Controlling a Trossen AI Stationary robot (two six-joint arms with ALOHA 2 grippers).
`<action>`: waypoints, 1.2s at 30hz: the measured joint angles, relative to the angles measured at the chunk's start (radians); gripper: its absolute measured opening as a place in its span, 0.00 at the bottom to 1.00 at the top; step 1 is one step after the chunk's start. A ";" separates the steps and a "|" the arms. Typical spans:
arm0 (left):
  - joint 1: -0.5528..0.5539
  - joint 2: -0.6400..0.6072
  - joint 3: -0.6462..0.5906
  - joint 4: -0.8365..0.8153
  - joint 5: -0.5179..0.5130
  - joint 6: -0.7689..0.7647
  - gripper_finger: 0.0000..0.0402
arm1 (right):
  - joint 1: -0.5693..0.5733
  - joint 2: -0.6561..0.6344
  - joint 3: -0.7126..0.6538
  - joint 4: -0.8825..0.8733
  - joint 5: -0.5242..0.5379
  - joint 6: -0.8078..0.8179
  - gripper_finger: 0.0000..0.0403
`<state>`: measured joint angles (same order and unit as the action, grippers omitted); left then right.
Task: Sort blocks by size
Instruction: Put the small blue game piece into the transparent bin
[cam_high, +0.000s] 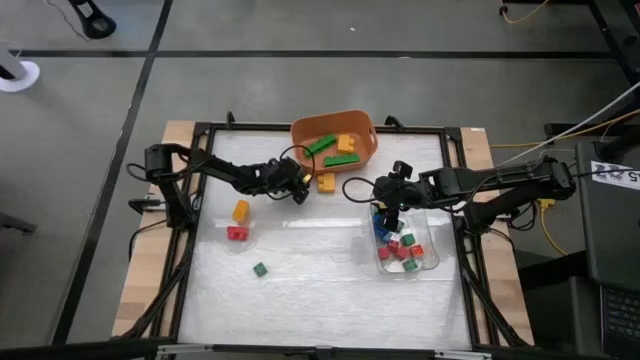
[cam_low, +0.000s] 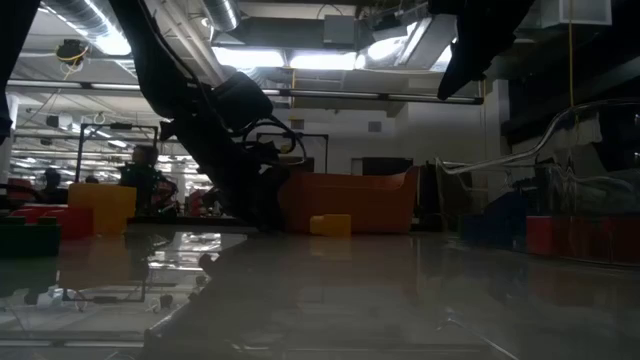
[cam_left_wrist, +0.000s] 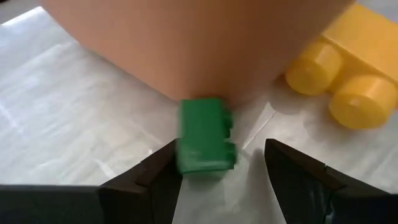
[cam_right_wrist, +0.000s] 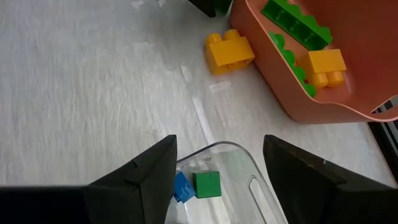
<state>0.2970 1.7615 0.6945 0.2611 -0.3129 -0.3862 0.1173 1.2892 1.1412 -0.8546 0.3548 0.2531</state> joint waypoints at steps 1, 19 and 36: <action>0.001 0.000 0.000 0.000 -0.008 0.001 0.52 | 0.000 0.000 0.000 0.000 0.000 0.000 0.59; -0.058 -0.032 -0.001 -0.019 0.018 0.012 0.19 | 0.000 0.000 0.000 -0.020 -0.056 0.002 0.59; -0.343 0.064 0.148 0.552 0.163 -0.084 0.19 | 0.001 -0.006 0.035 -0.059 -0.049 0.003 0.59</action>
<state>-0.0463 1.8254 0.8425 0.8133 -0.1497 -0.4698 0.1181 1.2835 1.1763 -0.9136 0.3053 0.2557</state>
